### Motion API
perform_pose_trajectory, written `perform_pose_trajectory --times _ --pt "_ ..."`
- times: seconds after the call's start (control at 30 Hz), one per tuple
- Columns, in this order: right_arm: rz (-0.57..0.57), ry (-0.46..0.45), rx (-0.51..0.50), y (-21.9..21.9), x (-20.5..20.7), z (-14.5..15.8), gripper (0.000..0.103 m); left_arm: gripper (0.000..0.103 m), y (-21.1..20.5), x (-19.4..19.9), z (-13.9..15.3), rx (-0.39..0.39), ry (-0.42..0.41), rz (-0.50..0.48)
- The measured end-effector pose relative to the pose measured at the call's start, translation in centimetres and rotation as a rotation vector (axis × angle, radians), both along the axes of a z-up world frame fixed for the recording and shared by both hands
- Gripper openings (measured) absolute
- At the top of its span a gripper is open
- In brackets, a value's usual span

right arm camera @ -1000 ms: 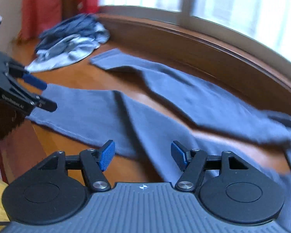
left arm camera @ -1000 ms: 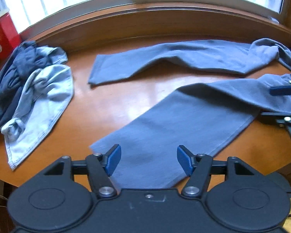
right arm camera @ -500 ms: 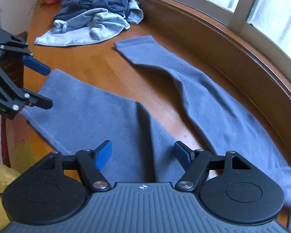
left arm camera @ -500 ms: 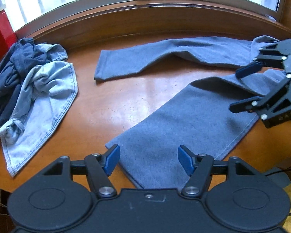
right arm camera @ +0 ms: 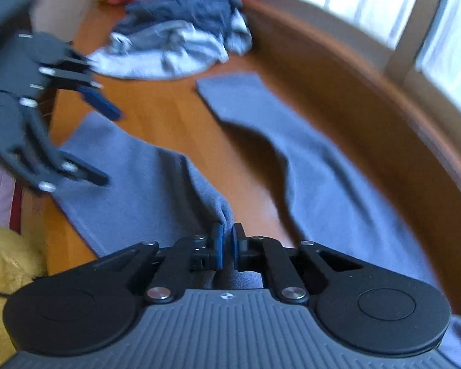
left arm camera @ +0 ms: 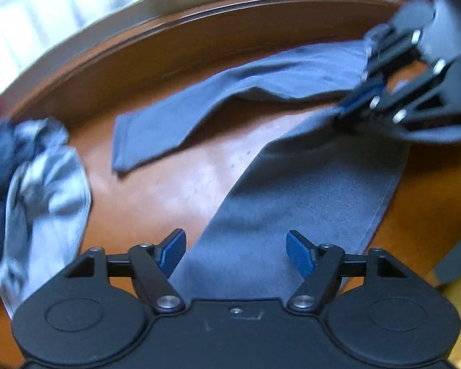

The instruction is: Fold clothes

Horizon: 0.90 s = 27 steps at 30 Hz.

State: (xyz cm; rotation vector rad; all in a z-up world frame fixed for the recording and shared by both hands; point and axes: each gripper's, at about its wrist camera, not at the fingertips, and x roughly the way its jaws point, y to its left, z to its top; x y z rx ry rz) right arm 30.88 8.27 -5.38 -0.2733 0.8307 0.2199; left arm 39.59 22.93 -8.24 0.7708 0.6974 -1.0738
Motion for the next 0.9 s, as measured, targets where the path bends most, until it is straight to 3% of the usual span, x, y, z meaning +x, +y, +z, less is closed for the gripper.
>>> perform_pose_trajectory --times 0.17,0.2,0.23,0.3,0.4,0.5,0.6,0.67,0.73,0.8,0.9 --pt "0.030 -0.087 0.025 1.6 -3.1 3.2 0.006 0.070 -1.7 1.2 0.5 -0.023 0.049 -0.225" --pt "0.012 -0.095 0.024 1.9 -3.5 3.7 0.006 0.060 -1.8 1.3 0.7 -0.040 0.070 -0.276" --pt "-0.008 -0.103 0.025 2.2 -3.9 4.1 0.006 0.031 -2.0 1.3 0.9 -0.053 0.081 -0.311" --pt "-0.074 -0.118 0.017 2.6 -4.7 4.8 0.006 0.006 -2.2 1.2 1.1 -0.054 0.063 -0.319" --pt "-0.189 -0.168 -0.003 3.2 -5.6 5.9 0.006 0.006 -1.7 1.3 3.3 -0.146 -0.051 -0.253" --pt "-0.279 -0.280 -0.007 4.4 -6.5 8.0 0.006 0.006 -0.6 1.2 7.4 -0.274 -0.209 -0.163" --pt "-0.309 -0.398 0.032 6.2 -7.1 10.0 0.006 0.013 1.3 1.2 10.7 -0.355 -0.366 -0.072" --pt "-0.305 -0.432 0.059 7.6 -6.8 9.6 0.007 0.021 2.8 1.7 9.6 -0.300 -0.360 -0.026" --pt "-0.307 -0.405 0.121 8.9 -5.7 7.6 0.009 0.023 4.3 2.3 7.8 -0.225 -0.334 0.016" --pt "-0.302 -0.300 0.207 10.2 -3.7 4.2 0.016 0.026 5.9 2.8 6.1 -0.150 -0.307 0.058" --pt "-0.292 -0.126 0.241 12.2 -1.2 -0.2 0.025 0.028 8.2 3.7 3.5 -0.038 -0.267 0.121"
